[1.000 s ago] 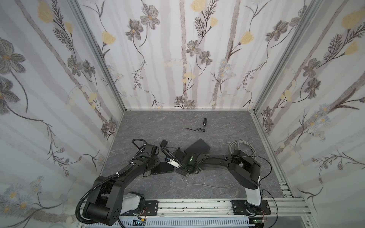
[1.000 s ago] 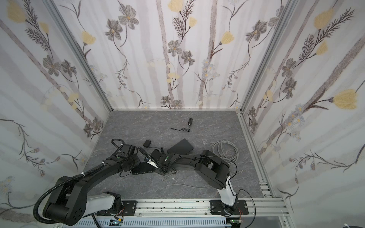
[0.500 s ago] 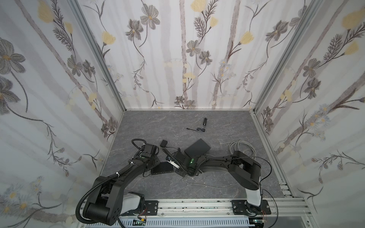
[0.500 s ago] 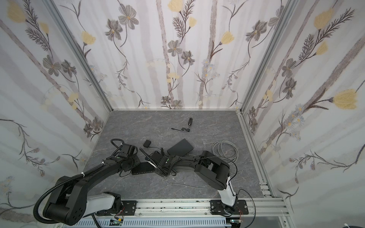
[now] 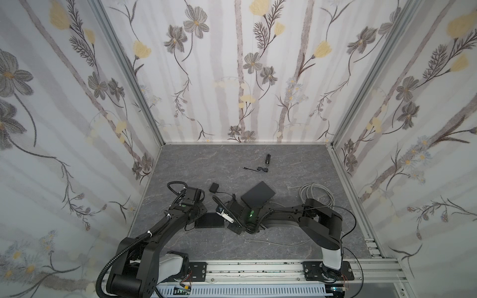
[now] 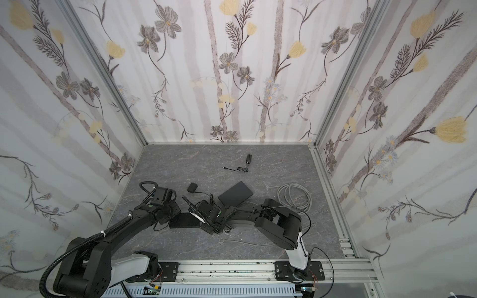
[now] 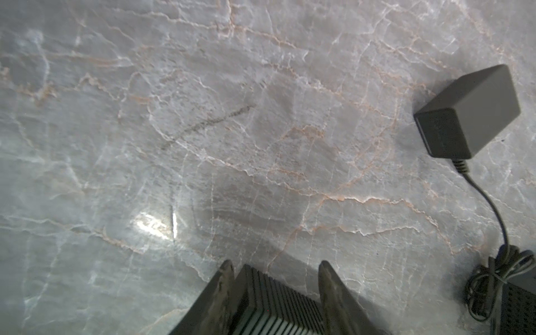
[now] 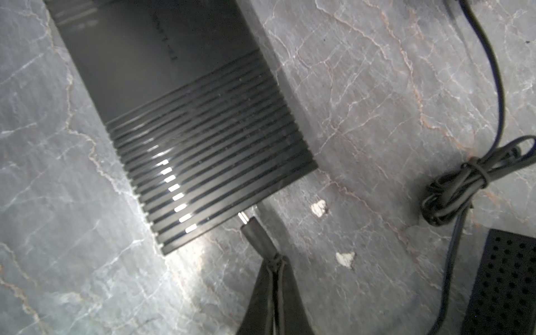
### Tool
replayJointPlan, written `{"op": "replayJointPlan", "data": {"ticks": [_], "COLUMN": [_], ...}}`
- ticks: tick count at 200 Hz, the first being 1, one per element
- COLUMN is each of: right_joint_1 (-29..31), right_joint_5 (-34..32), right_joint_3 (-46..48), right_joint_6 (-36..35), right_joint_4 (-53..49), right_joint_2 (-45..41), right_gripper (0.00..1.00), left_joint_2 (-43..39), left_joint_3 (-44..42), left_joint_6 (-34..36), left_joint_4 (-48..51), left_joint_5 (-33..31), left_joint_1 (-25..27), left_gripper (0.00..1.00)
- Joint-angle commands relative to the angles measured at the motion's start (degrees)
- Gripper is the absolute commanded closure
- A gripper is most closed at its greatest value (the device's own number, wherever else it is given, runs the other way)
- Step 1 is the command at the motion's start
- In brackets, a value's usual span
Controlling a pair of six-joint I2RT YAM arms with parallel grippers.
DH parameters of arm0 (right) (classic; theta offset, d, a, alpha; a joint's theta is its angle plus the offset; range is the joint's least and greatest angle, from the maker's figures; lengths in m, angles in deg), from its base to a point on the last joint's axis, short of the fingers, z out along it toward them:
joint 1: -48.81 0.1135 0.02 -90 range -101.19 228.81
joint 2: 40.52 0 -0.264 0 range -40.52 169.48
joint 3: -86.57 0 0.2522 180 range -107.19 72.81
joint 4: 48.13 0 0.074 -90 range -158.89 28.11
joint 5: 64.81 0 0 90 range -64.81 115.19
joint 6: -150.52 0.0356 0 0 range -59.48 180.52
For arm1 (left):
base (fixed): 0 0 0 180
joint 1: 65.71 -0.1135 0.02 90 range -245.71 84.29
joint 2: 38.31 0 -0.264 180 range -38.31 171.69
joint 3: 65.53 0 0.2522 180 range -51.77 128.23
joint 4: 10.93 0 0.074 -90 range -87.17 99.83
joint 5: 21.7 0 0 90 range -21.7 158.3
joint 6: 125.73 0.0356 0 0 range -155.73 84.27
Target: Insert the plug into the switch port
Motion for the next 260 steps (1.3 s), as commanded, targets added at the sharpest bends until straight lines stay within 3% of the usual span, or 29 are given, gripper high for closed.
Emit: {"op": "replayJointPlan", "data": {"ticks": [1,40,134,204,224,241,260], "right_joint_1": [-0.05,-1.14,-1.44,-3.69,-6.33,-7.77,-7.83], "right_joint_5": [1.66,1.52,1.67,1.63,6.46,10.63,10.91], "right_joint_3": [0.10,0.18,-0.78,4.99,7.10,8.41,8.00], "right_joint_6": [0.95,0.37,-2.32,-1.94,-3.57,-6.43,-11.77], "right_joint_4": [3.83,3.51,1.27,4.18,5.66,6.64,4.18], "right_joint_2": [-0.56,-0.56,0.18,-5.05,-9.58,-13.08,-15.24], "right_gripper": [1.00,1.00,1.00,1.00,1.00,1.00,1.00], "left_joint_2": [-0.22,-2.48,-5.34,-12.42,-18.84,-24.36,-28.65], "left_joint_3": [0.54,-1.56,-4.07,0.42,1.29,0.28,-2.75], "left_joint_6": [-0.98,-1.21,-3.56,2.02,5.65,8.71,12.09], "left_joint_4": [1.51,3.10,1.90,8.14,5.91,1.49,-7.02], "left_joint_5": [-0.61,0.05,5.86,1.32,5.70,13.27,24.25], "left_joint_1": [-0.41,-0.65,-0.56,-0.64,-0.65,-0.56,-0.50], "left_gripper": [0.50,0.40,0.38,0.32,0.37,0.40,0.45]}}
